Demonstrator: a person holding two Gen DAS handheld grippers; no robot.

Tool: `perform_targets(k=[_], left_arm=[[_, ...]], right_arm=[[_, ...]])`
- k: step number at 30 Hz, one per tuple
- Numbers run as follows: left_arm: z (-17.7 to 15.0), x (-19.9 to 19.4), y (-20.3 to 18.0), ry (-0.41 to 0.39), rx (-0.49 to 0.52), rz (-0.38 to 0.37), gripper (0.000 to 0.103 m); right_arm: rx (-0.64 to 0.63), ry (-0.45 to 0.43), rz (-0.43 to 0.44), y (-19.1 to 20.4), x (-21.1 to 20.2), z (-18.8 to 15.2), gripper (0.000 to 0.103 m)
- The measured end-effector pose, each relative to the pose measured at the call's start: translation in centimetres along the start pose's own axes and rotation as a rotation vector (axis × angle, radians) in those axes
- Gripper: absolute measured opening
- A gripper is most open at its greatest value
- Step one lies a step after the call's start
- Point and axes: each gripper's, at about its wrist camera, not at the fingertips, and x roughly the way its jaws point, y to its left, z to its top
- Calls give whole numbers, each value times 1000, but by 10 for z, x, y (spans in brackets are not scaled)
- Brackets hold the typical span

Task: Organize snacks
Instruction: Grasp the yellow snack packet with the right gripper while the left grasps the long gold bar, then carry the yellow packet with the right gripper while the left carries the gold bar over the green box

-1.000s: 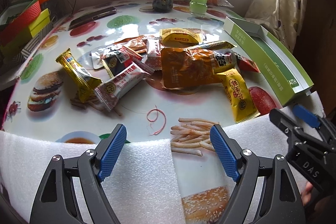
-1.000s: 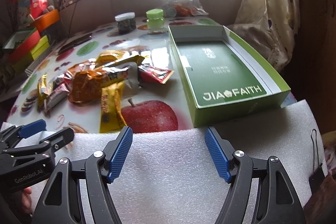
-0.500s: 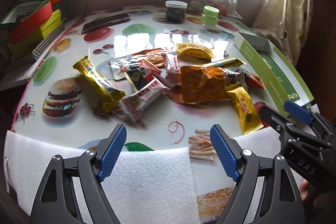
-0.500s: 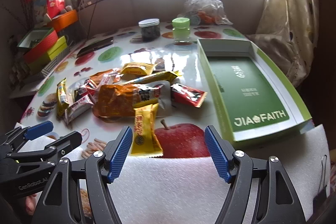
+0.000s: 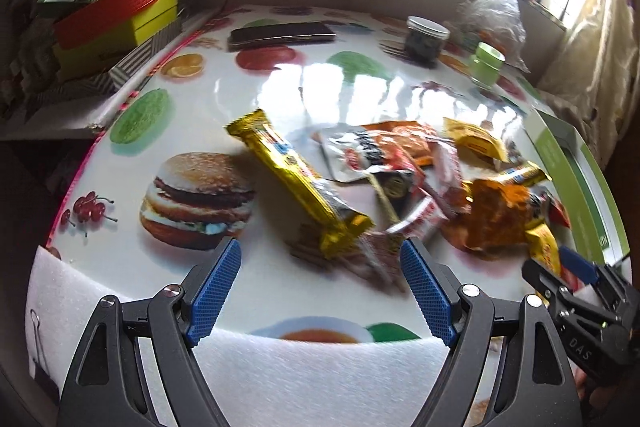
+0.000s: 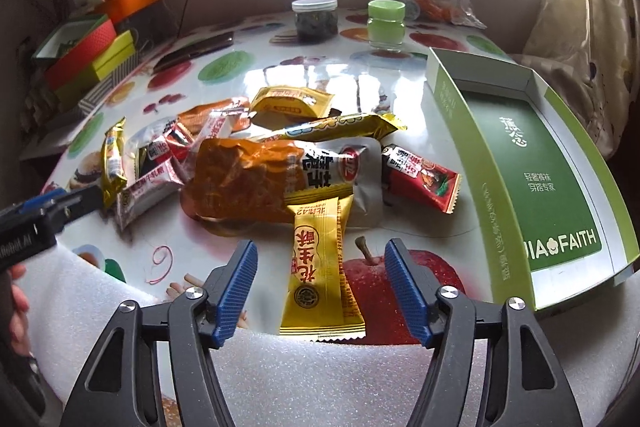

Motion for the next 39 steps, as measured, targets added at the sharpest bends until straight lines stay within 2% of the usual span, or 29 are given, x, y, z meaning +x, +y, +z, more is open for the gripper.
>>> perform_targets(k=[3,7,10,15,18,26,28,31,32,34,36,38,39], left_arm=[[6,5,12,3,-34,2,82],[12,13,26,23,-92,-10,82],[17,18,29,41,-107,-15,82],[25,26,30,50,-132,-33,82],[32,37,33,72,-181,-42,82],[43,47,31,76,-188,24,79],[43,53,31,95,-185,36,72],[44,54,29,88,-179,51,67],[44,55,28,89,-177,48,61],[45,56,26,88,-165,57,56],[47,57,24,89,-156,59,45],[47,57,22,89,-149,61,42],[48,58,21,88,-146,61,35]], right_arm=[[3,2,-14,-1,2,0,52],[0,0,-18,-2,2,1,27],[8,-5,-16,-4,2,1,23],[29,-36,-1,-8,-4,3,22],[39,-48,3,-9,-8,4,22],[48,-63,4,-12,-15,6,22],[51,-67,5,-13,-16,7,22],[56,-71,3,-15,-18,9,22],[59,-73,3,-16,-19,9,22],[63,-76,3,-17,-20,10,22],[63,-79,2,-17,-20,11,22],[66,-78,3,-18,-21,11,22],[68,-79,3,-18,-21,11,22]])
